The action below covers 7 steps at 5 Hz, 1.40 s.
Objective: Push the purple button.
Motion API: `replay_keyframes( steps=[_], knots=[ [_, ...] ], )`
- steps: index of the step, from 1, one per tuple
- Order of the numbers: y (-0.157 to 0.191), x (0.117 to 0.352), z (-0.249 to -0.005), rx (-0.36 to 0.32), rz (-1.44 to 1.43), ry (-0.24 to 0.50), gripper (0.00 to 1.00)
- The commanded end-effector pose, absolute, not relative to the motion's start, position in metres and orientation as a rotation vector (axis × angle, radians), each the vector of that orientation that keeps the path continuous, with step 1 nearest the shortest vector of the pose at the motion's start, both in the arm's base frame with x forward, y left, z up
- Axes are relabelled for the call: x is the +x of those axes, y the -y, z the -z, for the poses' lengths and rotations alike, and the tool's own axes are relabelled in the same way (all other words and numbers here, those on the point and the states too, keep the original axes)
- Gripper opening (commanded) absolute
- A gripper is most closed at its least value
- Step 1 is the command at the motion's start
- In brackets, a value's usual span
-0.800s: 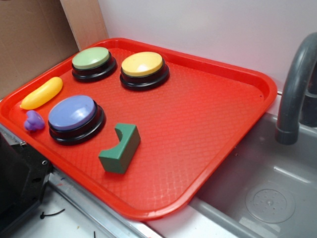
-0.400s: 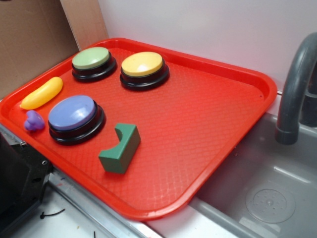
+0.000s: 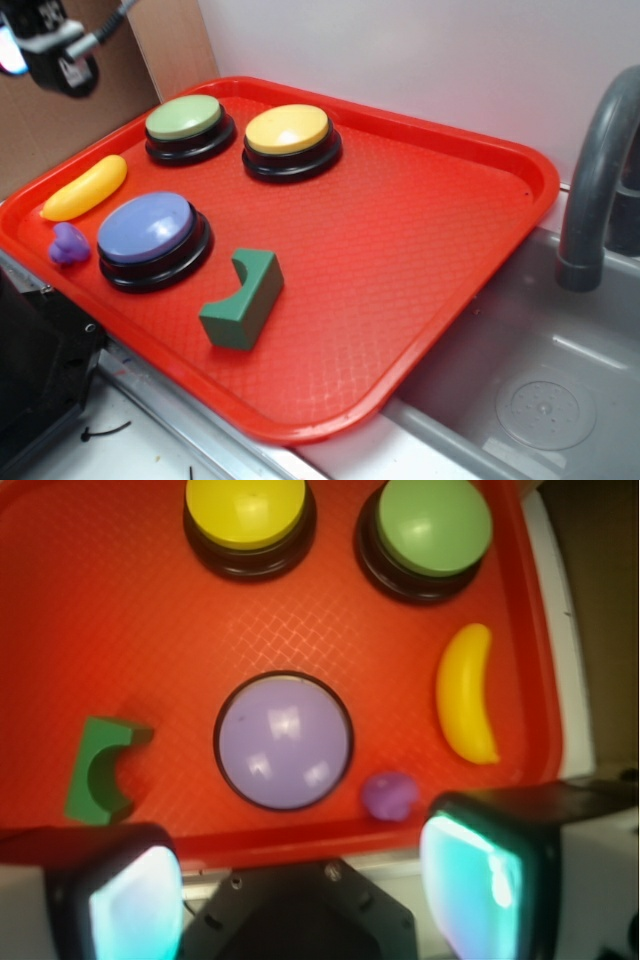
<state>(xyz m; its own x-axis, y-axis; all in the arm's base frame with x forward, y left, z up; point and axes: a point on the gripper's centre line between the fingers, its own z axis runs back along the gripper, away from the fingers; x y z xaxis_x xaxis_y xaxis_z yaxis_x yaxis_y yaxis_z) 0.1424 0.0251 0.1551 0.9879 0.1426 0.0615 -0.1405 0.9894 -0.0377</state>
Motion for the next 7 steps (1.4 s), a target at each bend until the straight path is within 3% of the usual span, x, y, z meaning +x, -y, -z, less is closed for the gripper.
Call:
replay_keyframes(
  steps=[1, 2, 5, 6, 7],
  knots=[
    [-0.025, 0.159, -0.092, -0.047, -0.319, 0.08, 1.0],
    [-0.024, 0.158, -0.075, 0.01, -0.41, 0.082, 1.0],
    [-0.016, 0.16, -0.04, -0.031, -0.393, 0.031, 1.0],
    [-0.015, 0.161, -0.035, -0.04, -0.378, 0.012, 1.0],
    [-0.016, 0.161, -0.059, -0.039, -0.347, 0.011, 1.0]
  ],
)
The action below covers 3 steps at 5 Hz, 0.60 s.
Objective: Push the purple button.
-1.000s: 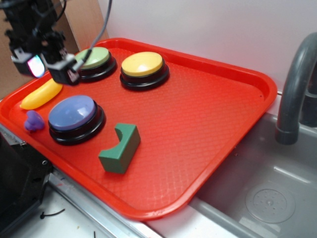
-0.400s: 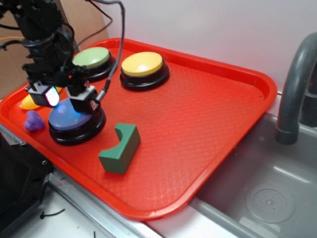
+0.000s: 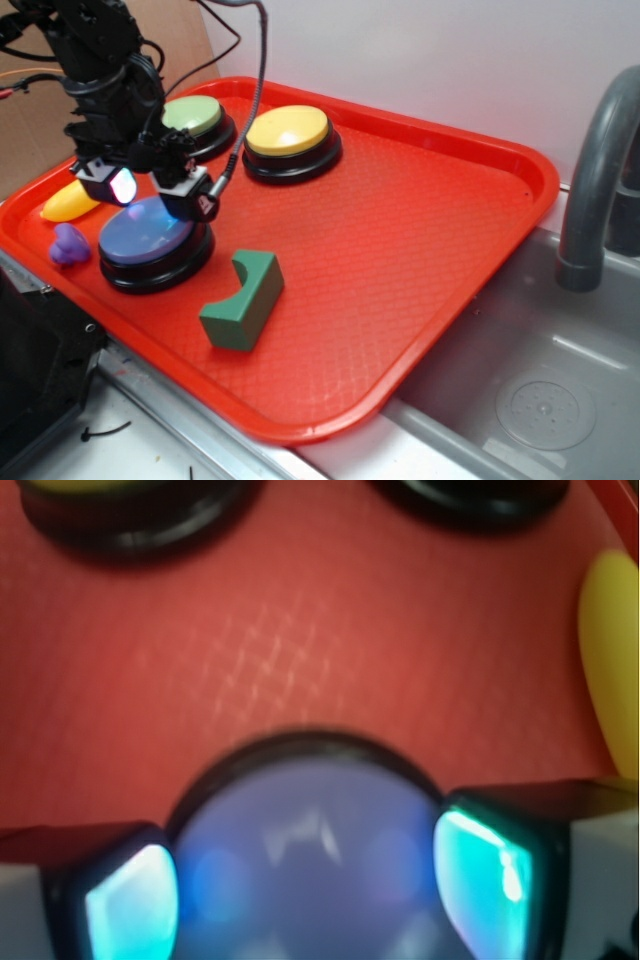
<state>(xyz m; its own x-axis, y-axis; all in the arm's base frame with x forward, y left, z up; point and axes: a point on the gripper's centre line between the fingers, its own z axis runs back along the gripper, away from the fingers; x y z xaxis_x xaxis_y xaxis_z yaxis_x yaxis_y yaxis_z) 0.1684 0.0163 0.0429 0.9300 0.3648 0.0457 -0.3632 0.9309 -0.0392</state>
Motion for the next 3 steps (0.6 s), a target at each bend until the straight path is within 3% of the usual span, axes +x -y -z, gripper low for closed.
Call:
replay_keyframes(
  steps=[1, 3],
  knots=[
    [-0.019, 0.159, -0.083, -0.053, -0.341, 0.02, 1.0],
    [-0.021, 0.155, -0.109, -0.045, -0.335, 0.04, 1.0]
  ],
)
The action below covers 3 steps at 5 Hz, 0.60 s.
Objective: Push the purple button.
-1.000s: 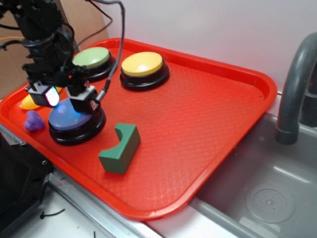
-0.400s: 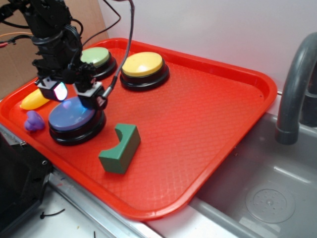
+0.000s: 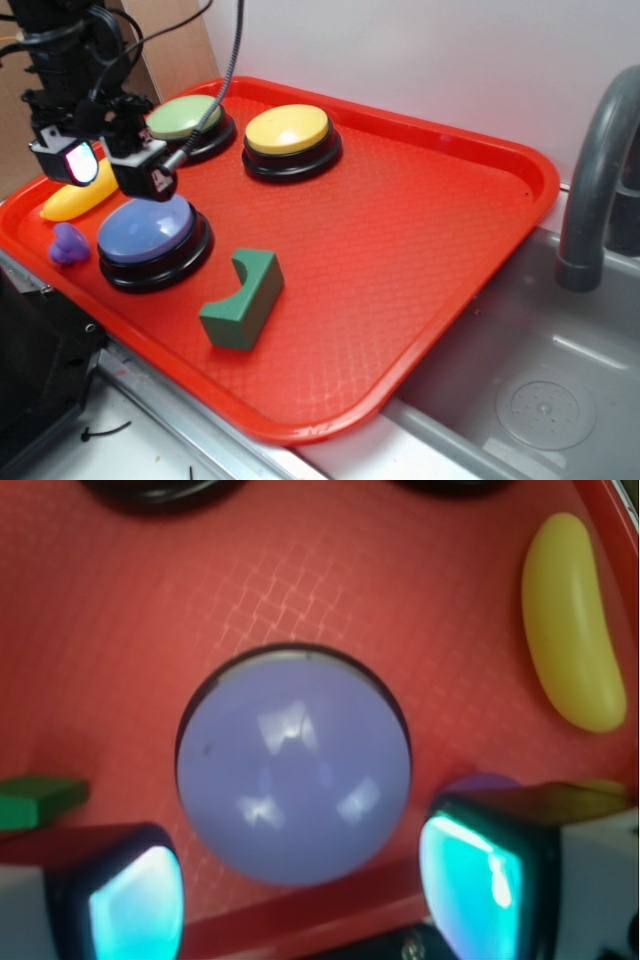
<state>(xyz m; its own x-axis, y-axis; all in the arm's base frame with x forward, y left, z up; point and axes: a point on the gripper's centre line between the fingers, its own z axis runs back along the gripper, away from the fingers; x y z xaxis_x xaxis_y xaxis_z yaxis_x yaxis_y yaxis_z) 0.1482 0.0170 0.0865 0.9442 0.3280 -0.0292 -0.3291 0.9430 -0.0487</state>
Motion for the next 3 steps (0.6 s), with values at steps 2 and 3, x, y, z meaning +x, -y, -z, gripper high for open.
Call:
replay_keyframes(
  steps=[2, 3],
  knots=[
    [-0.018, 0.155, -0.137, -0.001, -0.308, 0.056, 1.0],
    [-0.019, 0.152, -0.144, -0.003, -0.32, 0.052, 1.0]
  ],
)
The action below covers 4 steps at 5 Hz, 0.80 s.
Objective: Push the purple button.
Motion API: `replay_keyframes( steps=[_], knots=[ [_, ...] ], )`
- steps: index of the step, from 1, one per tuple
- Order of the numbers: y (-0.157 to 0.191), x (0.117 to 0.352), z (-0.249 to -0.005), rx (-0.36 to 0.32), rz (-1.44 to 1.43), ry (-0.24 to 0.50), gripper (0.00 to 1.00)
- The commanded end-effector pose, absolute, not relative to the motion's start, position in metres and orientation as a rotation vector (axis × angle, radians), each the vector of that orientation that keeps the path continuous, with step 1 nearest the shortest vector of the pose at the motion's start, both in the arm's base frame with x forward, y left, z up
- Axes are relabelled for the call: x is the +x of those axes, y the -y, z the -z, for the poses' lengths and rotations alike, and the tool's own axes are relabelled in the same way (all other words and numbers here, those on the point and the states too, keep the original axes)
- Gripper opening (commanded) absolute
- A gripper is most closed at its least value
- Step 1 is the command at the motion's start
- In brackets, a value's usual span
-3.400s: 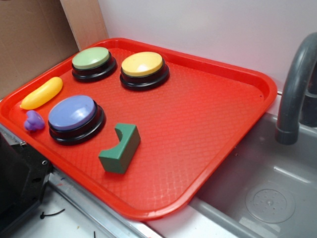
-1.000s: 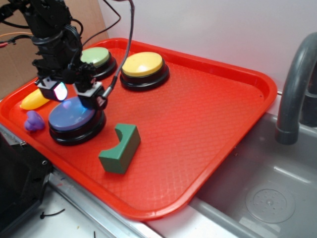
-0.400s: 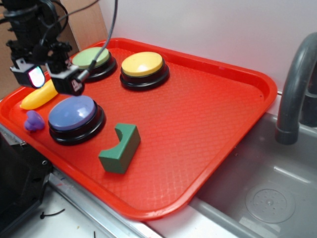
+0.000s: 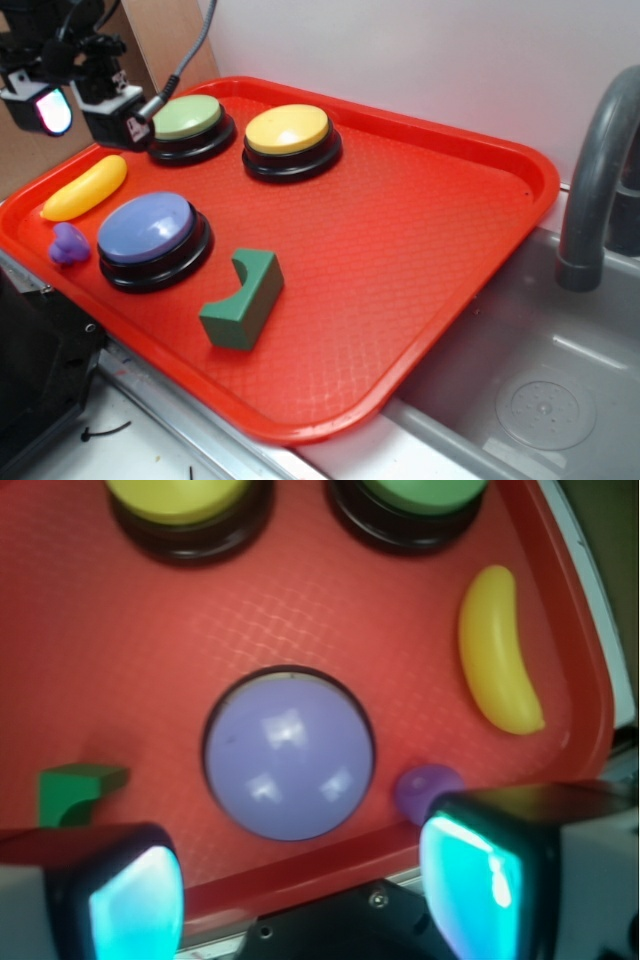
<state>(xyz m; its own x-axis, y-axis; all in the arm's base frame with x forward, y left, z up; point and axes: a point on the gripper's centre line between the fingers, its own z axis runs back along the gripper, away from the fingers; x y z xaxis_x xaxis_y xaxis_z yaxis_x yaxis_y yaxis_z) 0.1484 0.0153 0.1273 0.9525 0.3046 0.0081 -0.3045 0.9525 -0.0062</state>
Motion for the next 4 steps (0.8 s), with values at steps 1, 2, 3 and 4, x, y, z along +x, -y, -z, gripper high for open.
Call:
replay_keyframes(
  steps=[1, 2, 3, 4],
  knots=[
    [-0.021, 0.15, -0.152, -0.02, -0.32, 0.037, 1.0],
    [-0.021, 0.145, -0.165, -0.035, -0.309, 0.006, 1.0],
    [-0.021, 0.139, -0.175, -0.069, -0.32, 0.042, 1.0],
    [-0.022, 0.136, -0.183, -0.025, -0.301, 0.061, 1.0]
  ],
)
